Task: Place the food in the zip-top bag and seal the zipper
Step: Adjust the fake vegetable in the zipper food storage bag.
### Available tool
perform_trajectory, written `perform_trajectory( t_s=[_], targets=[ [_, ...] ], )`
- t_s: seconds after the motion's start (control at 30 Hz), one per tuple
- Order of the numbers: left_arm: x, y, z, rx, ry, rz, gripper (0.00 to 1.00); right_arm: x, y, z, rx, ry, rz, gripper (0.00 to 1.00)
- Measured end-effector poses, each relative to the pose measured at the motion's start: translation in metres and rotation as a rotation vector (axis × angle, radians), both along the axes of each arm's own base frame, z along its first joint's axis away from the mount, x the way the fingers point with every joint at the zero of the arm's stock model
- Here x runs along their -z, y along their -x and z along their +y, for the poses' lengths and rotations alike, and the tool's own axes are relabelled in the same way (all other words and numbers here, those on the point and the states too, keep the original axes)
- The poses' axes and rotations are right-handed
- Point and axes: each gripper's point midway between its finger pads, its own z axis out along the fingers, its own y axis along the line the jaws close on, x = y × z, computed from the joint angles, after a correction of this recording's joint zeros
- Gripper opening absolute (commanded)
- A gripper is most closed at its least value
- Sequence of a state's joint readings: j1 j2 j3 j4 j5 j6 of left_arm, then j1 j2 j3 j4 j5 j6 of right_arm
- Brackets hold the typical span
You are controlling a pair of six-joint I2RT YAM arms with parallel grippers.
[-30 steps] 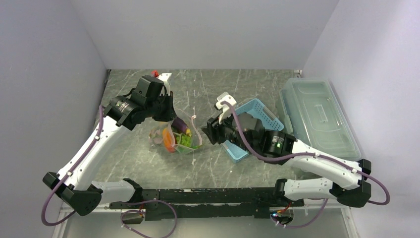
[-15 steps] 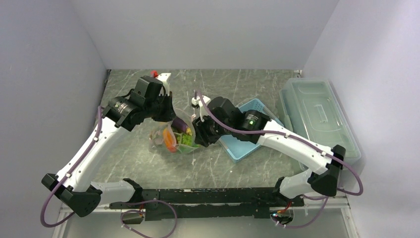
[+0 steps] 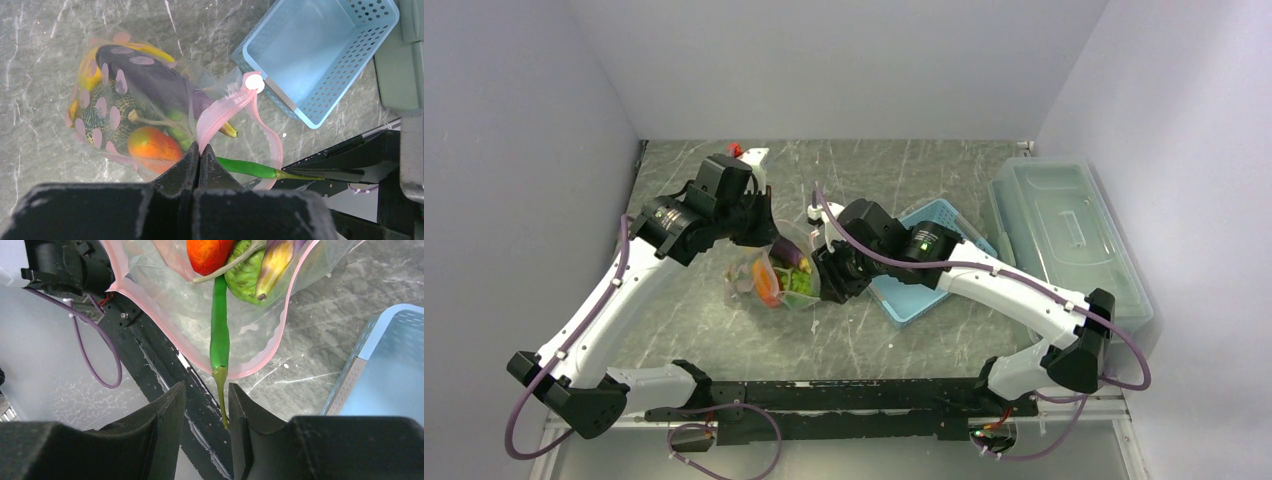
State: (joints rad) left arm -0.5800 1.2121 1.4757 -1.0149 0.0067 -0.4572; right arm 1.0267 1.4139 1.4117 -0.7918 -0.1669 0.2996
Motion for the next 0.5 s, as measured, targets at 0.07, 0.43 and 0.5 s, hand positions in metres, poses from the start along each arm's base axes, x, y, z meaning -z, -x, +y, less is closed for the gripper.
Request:
perform_trajectory(
  t_s=[0.07,0.43,0.5],
  targets=[
    [0.0000,0.0000,0.0000,0.000,0.000,0.000,0.00,0.0019,0.0005,-0.0009,0.001,0.008,0.005,0.36],
    [0.0001,0.0001,0.0000,0.000,0.000,0.000,0.00,0.0065,0.0005,-0.0030,0.015,0.027,0.019,0.00],
    [0.0001,0.0001,0.0000,0.000,0.000,0.000,0.00,0.0073,0.0001,-0.0028,0.018,0.029,0.021,0.00]
  ],
)
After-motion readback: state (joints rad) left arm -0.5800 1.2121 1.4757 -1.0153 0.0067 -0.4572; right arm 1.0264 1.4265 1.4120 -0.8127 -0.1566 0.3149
